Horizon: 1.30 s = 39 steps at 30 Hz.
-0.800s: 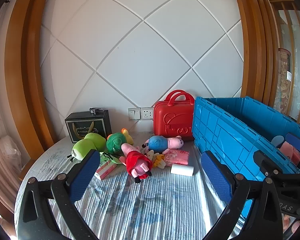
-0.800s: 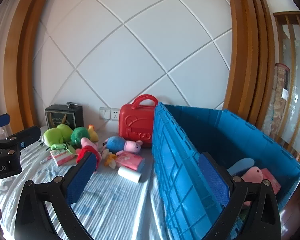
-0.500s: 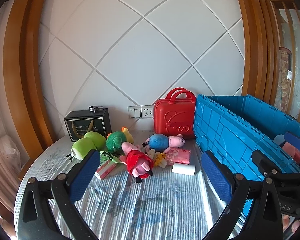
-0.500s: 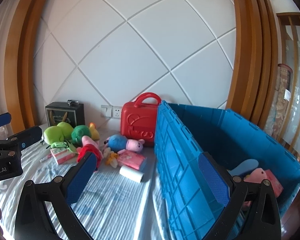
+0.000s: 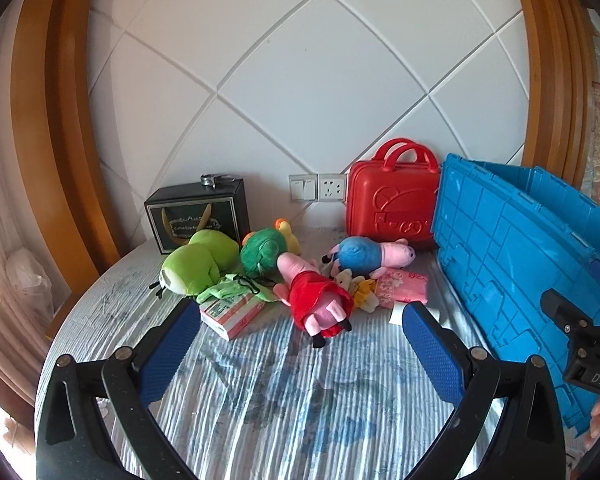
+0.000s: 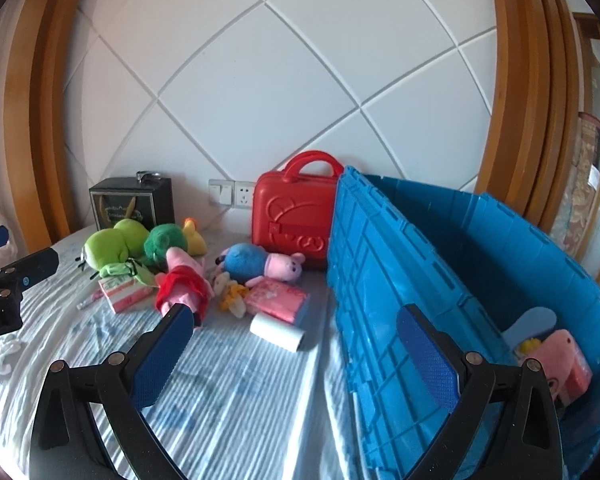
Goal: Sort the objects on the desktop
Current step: 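Move the right tool toward the pink pig in the red dress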
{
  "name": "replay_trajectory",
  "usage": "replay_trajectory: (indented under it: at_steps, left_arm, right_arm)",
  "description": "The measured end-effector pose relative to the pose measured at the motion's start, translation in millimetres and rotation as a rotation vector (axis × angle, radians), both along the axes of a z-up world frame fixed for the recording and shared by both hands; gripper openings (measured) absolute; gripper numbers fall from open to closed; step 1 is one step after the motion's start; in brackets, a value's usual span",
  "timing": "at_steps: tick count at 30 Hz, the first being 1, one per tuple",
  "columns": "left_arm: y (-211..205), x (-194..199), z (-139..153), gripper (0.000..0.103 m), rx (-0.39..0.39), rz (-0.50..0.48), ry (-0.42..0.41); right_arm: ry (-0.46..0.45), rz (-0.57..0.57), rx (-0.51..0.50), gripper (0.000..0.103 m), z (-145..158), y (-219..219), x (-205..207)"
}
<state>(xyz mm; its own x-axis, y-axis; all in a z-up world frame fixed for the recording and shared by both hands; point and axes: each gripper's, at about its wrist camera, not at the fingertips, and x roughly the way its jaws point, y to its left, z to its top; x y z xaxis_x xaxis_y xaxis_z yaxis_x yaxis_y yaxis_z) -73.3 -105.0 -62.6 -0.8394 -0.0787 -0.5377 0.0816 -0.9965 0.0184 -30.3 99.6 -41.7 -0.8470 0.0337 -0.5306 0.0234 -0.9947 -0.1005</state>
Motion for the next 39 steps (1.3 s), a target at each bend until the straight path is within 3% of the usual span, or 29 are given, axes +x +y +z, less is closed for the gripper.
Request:
replay_trajectory:
  at_steps: [8, 13, 23, 27, 29, 31, 33, 37, 39]
  left_arm:
    - [-40.5, -65.8, -70.9, 0.102, 0.012, 0.052, -0.191]
    - [-46.8, -115.6, -104.7, 0.102, 0.026, 0.047, -0.265]
    - [-12.7, -215.0, -165.1, 0.102, 0.087, -0.045, -0.387]
    - [10.3, -241.8, -197.3, 0.102, 0.027, -0.072, -0.454]
    - [5.3, -244.3, -210.5, 0.094, -0.033, -0.037, -0.480]
    - [-16.4, -237.2, -214.0, 0.094, -0.004, -0.017, -0.482]
    - [-42.3, -227.1, -211.4, 0.095, -0.025, 0.036, -0.474]
    - [-95.7, -211.5, -209.9, 0.097, -0.263, 0.279, -0.456]
    - [-125.4, -203.3, -205.1, 0.096, -0.175, 0.305, -0.479]
  right_arm:
    - [-0.165, 0.007, -0.031, 0.103, -58.7, -14.4, -72.9]
    - [-0.248, 0.026, -0.037, 0.103, -98.4, -24.3, -123.9]
    - [-0.340, 0.008, -0.006, 0.103, -155.5, -27.8, -191.5]
    - [-0.362, 0.004, 0.010, 0.100, -167.6, -24.8, -207.1]
    - [-0.373, 0.024, 0.005, 0.094, -171.8, -27.5, -215.1]
    - [-0.384, 0.060, -0.011, 0.084, -176.7, -33.4, -222.6]
    - [-0.397, 0.106, -0.038, 0.082, -182.3, -43.6, -230.4]
    - [-0.432, 0.195, -0.093, 0.079, -193.6, -73.8, -239.9]
    - [-0.443, 0.228, -0.106, 0.079, -198.0, -89.3, -240.1]
